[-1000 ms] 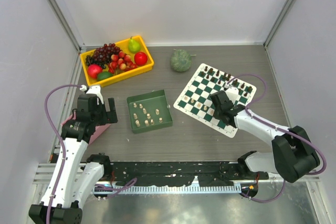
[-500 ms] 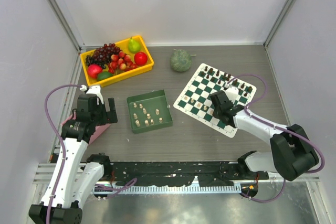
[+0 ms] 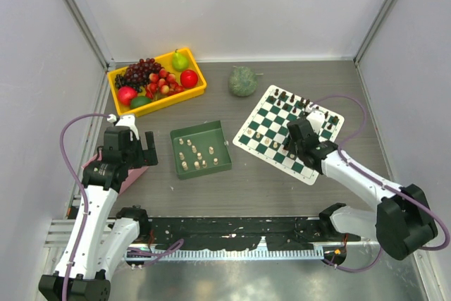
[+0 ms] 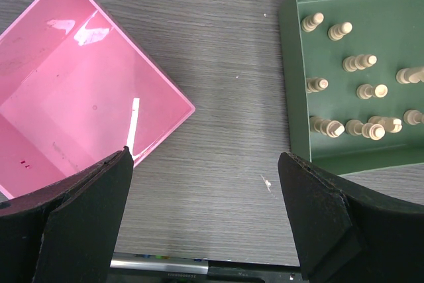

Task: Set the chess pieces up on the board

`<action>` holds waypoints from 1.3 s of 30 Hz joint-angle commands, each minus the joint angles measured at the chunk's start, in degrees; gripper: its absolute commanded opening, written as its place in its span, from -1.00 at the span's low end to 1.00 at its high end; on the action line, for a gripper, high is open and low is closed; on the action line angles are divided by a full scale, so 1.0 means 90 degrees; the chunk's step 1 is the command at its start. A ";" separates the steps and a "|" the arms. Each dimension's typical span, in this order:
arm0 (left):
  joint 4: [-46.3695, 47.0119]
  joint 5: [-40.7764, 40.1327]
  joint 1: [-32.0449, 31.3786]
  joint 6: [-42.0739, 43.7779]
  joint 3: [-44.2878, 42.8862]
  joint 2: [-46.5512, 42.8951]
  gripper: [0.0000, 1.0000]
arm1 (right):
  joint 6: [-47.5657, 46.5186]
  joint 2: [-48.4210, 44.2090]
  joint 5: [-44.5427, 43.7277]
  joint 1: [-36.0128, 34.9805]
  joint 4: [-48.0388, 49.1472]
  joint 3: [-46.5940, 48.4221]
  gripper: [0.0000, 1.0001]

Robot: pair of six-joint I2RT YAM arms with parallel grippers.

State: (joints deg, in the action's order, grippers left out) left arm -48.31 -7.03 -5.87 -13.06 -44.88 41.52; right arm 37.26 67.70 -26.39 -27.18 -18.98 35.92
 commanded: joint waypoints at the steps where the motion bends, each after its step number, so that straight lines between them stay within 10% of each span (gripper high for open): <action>1: 0.0085 0.0009 0.0037 0.0025 -0.0189 -0.0043 0.98 | -0.0457 -0.0345 0.0303 0.0012 0.0194 0.0743 0.07; 8: 0.0095 0.0000 0.0037 0.0025 -0.0208 -0.0062 0.98 | -0.1004 0.0796 0.2091 -0.0329 0.0078 0.2499 0.16; 25: 0.0075 -0.0108 0.0037 0.0025 -0.0199 -0.0160 0.98 | -0.1688 0.5699 0.3069 -0.2781 -0.1269 0.7706 0.14; 39: 0.0085 -0.0098 0.0027 0.0045 -0.0199 -0.0140 0.98 | -0.1805 0.6833 0.2952 -0.2918 -0.1582 0.8587 -0.04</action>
State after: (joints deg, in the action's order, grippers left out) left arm -48.31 -7.49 -5.87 -13.06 -44.88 40.64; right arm 22.11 128.25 0.67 -53.36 -32.45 109.91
